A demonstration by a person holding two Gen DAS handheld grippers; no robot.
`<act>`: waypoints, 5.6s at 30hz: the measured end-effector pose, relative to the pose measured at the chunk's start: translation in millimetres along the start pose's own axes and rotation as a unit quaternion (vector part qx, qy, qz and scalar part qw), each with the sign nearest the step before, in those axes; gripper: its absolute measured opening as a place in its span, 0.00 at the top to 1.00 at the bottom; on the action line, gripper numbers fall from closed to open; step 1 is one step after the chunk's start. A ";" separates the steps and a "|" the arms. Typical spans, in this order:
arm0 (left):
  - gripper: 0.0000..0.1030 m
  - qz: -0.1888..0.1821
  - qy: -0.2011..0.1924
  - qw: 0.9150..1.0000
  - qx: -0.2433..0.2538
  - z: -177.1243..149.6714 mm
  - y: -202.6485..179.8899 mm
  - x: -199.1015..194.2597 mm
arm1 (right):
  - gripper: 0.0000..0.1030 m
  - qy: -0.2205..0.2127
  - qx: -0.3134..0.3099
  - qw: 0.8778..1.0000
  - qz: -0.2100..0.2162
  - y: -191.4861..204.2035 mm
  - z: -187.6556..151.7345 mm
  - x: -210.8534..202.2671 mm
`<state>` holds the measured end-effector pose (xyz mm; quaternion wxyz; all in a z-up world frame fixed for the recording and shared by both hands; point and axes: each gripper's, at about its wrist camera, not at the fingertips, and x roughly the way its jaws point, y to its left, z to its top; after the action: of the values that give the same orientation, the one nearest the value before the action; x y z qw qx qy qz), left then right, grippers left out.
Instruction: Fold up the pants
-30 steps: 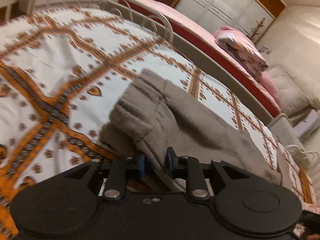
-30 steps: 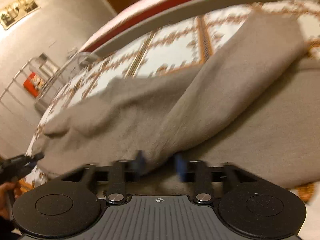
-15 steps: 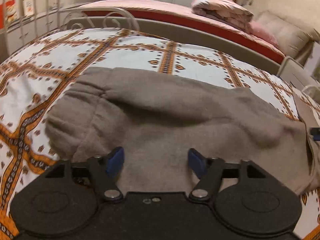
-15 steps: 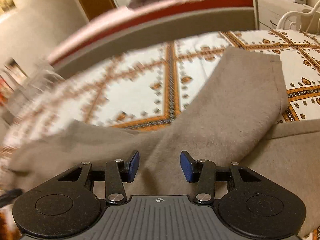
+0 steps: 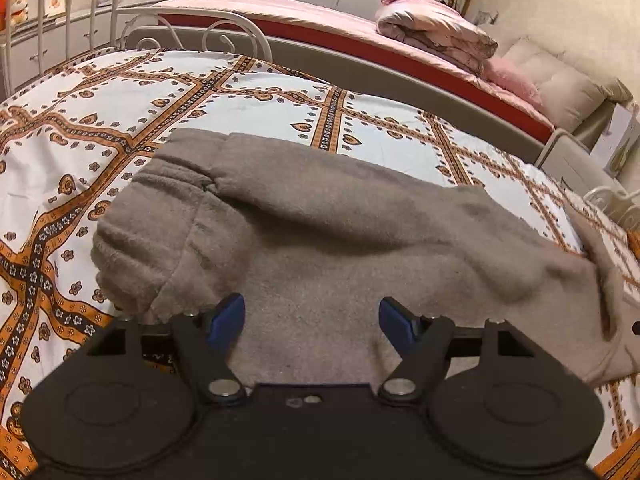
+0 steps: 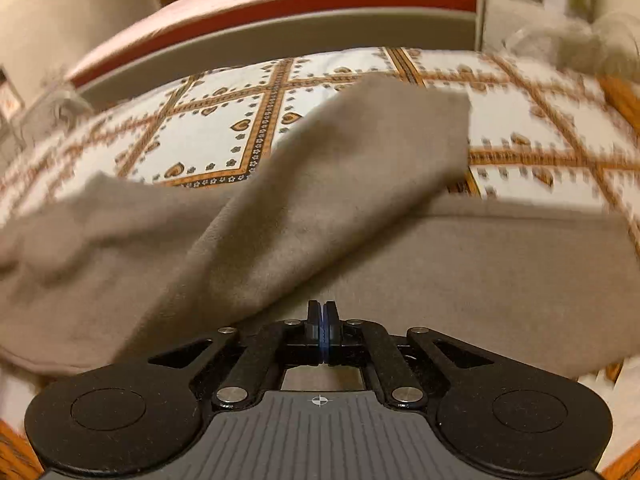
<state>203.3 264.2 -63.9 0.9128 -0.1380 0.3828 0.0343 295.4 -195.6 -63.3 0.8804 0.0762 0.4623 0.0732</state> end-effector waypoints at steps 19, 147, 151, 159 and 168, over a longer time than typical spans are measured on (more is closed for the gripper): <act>0.36 -0.003 -0.001 1.000 0.000 -0.6 0.5 1.6 | 0.95 -0.027 0.016 0.999 0.006 -5.2 10.0 5.5; 0.33 0.034 -0.031 0.999 0.028 -8.1 0.1 -27.5 | 0.86 -0.111 0.469 0.873 0.068 -308.1 -103.1 -49.7; 0.32 0.031 -0.068 0.997 0.017 -7.5 7.5 -47.1 | 0.71 -0.114 0.462 0.878 0.044 -309.7 -109.7 -67.7; 0.40 0.047 -0.082 0.989 -0.110 -10.6 52.4 -65.9 | 0.48 -0.116 0.457 0.880 0.056 -309.1 -100.9 -55.6; 0.57 -0.017 -0.069 0.977 -0.201 -12.3 79.3 -53.6 | 0.48 -0.110 0.467 0.874 0.080 -312.1 -104.3 -53.1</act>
<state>143.7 339.2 -52.1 0.8910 -0.3224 0.3021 0.1045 197.8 -504.4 -142.2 0.7785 0.5228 0.3352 -0.0905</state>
